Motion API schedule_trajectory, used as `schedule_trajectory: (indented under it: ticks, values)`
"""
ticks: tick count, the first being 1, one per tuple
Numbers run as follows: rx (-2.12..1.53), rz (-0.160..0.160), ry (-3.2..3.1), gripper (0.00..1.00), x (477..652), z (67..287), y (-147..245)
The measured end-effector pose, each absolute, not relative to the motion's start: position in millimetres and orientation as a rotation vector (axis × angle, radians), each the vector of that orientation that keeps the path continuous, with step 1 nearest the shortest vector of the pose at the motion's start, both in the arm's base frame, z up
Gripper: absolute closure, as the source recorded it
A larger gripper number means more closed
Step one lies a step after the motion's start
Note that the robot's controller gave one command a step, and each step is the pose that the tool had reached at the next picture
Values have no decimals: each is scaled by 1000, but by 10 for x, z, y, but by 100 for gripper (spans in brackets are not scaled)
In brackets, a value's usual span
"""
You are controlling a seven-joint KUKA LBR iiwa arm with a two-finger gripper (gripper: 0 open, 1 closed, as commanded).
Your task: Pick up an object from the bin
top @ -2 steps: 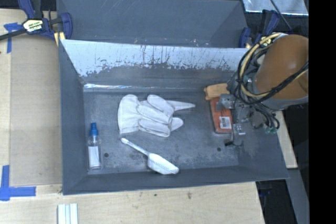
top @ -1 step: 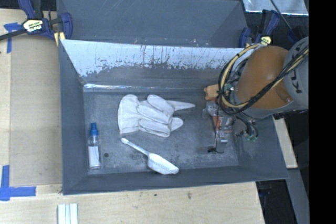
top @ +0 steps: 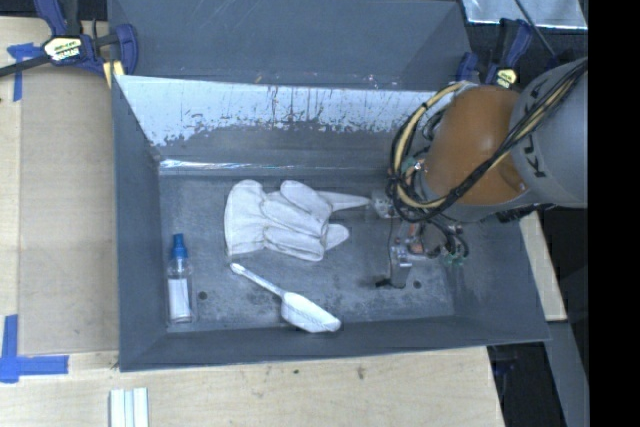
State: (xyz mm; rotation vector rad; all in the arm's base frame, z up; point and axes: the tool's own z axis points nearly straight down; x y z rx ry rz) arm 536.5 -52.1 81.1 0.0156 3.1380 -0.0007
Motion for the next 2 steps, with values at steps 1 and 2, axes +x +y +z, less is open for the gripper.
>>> schedule_trajectory:
  ticks: [1,2]
  values:
    - [-162,-1,3134,0,5552,765,-328]
    - [65,0,3139,0,5677,828,-143]
